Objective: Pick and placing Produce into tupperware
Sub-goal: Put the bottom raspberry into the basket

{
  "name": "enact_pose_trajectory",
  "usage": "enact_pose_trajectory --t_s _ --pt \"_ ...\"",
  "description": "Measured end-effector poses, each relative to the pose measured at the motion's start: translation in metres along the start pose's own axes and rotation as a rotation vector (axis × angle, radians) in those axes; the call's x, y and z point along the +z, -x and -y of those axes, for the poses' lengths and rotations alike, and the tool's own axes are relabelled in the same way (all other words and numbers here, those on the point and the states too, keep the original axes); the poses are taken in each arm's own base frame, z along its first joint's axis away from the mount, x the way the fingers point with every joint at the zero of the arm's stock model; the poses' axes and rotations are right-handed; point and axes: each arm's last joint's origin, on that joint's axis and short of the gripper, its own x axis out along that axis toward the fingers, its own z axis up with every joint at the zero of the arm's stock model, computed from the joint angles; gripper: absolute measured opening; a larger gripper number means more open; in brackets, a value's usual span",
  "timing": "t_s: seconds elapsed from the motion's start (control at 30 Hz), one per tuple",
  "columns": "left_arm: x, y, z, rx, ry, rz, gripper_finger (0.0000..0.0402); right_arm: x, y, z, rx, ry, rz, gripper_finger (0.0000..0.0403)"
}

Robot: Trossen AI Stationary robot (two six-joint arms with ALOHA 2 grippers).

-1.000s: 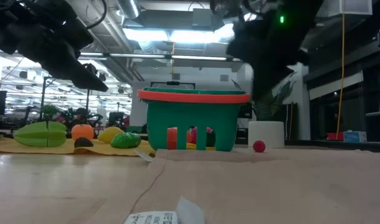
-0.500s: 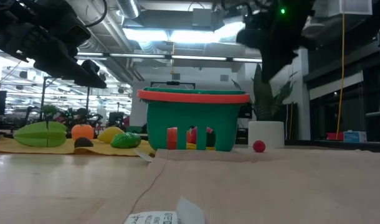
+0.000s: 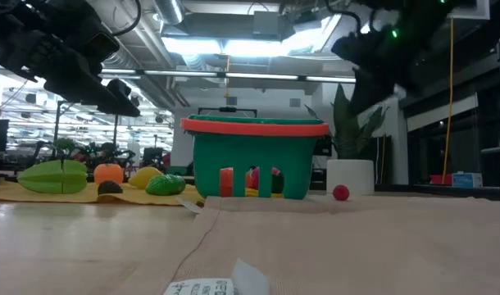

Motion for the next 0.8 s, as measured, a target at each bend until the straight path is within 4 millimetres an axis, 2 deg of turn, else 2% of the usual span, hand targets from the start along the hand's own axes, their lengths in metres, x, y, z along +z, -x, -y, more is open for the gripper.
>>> enact_pose_trajectory --t_s 0.1,0.27,0.37,0.6,0.8 --pt "0.000 0.000 0.000 0.000 0.003 0.000 0.0261 -0.016 -0.007 0.004 0.119 -0.047 0.049 0.0001" --pt "0.000 0.000 0.000 -0.001 0.002 0.001 0.0261 -0.038 -0.012 0.009 0.217 -0.118 -0.068 0.0009" --pt "0.000 0.000 0.000 -0.001 0.002 0.002 0.0261 -0.046 -0.014 0.007 0.246 -0.089 -0.105 0.0021" --pt "0.000 0.000 0.000 -0.001 0.006 0.004 0.0261 -0.045 -0.013 0.003 0.286 -0.075 -0.081 0.0046" --pt "0.000 0.000 0.000 -0.001 0.007 0.004 0.0261 -0.046 -0.012 0.001 0.335 -0.103 -0.142 0.0124"
